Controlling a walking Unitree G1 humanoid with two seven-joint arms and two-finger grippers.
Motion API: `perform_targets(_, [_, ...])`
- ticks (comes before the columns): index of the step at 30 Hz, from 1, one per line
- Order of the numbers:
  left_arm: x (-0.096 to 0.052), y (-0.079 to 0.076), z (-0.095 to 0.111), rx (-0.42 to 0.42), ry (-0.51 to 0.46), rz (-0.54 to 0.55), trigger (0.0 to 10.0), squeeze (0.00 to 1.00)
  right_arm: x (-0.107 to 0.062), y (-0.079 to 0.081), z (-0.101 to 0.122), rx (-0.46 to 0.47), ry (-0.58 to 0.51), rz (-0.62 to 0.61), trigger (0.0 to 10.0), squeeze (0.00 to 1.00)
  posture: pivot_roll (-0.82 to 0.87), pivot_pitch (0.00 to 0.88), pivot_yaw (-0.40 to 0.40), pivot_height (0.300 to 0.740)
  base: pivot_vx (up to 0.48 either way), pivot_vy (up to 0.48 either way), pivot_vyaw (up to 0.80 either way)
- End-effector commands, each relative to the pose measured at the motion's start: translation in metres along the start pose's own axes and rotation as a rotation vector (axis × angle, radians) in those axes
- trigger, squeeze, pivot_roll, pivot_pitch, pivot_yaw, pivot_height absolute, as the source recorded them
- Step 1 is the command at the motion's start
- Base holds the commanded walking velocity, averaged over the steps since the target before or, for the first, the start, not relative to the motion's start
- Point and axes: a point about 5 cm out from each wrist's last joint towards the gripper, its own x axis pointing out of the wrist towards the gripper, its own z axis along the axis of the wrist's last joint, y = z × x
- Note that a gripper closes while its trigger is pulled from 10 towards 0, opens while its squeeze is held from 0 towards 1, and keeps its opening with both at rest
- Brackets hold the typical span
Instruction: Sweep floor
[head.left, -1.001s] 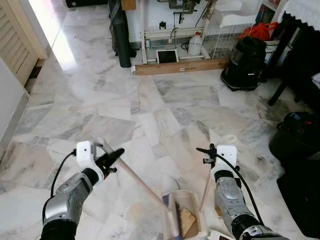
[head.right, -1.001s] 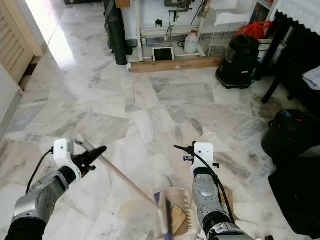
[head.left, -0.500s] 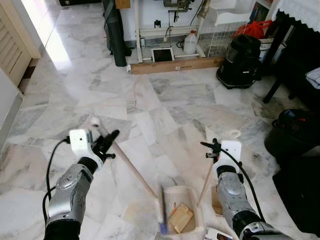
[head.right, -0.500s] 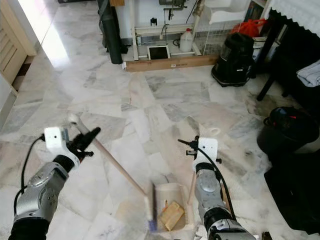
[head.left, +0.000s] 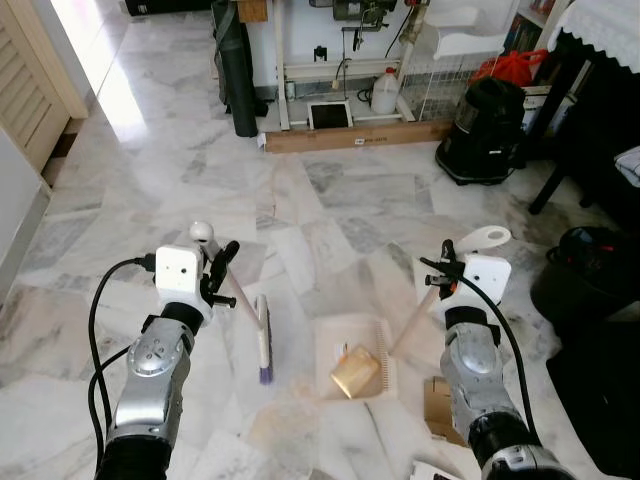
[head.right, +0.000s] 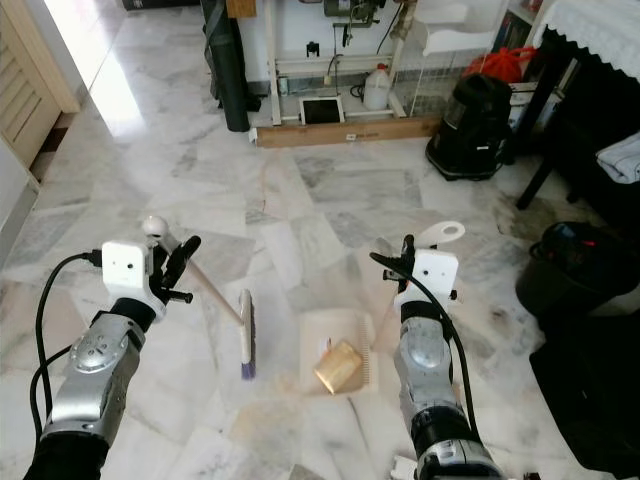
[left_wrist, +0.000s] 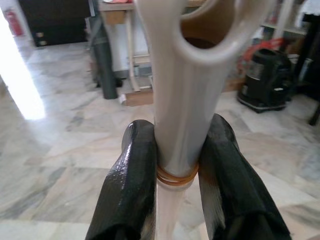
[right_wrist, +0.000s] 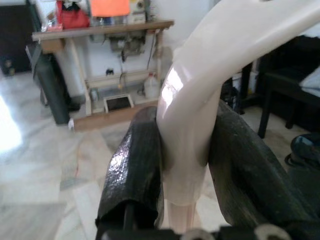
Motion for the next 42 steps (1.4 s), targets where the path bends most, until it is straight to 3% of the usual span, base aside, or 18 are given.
perform_targets(1, [0.001, 0.003, 0.001, 0.024, -0.032, 0.053, 10.0, 0.00, 0.002, -0.003, 0.016, 0.062, -0.066, -0.035, 10.0, 0.00, -0.02, 0.000, -0.011, 0.740, 0.000, 0.000, 0.00])
perform_targets(8, [0.004, 0.000, 0.000, 0.017, -0.050, 0.078, 10.0, 0.00, -0.004, -0.005, 0.021, 0.090, -0.093, -0.061, 10.0, 0.00, -0.03, 0.000, 0.001, 0.740, 0.000, 0.000, 0.00])
perform_targets(14, [0.006, -0.001, 0.001, 0.028, -0.061, 0.068, 10.0, 0.00, -0.011, -0.009, 0.015, 0.032, -0.076, -0.047, 10.0, 0.00, -0.03, 0.000, 0.004, 0.740, 0.000, 0.000, 0.00])
perform_targets(17, [0.002, 0.003, 0.003, 0.066, -0.077, 0.074, 10.0, 0.00, -0.013, -0.008, 0.022, -0.026, -0.097, -0.002, 10.0, 0.00, -0.02, 0.000, 0.001, 0.740, 0.000, 0.000, 0.00])
perform_targets(27, [-0.010, 0.008, 0.002, 0.089, -0.093, 0.103, 10.0, 0.00, -0.021, -0.012, 0.026, -0.044, -0.085, -0.012, 10.0, 0.00, -0.01, 0.000, -0.006, 0.740, 0.000, 0.000, 0.00])
perform_targets(42, [-0.009, 0.002, 0.000, 0.095, -0.088, 0.080, 10.0, 0.00, -0.025, -0.010, 0.029, -0.058, -0.070, -0.005, 10.0, 0.00, -0.02, 0.023, -0.002, 0.740, 0.000, 0.000, 0.06])
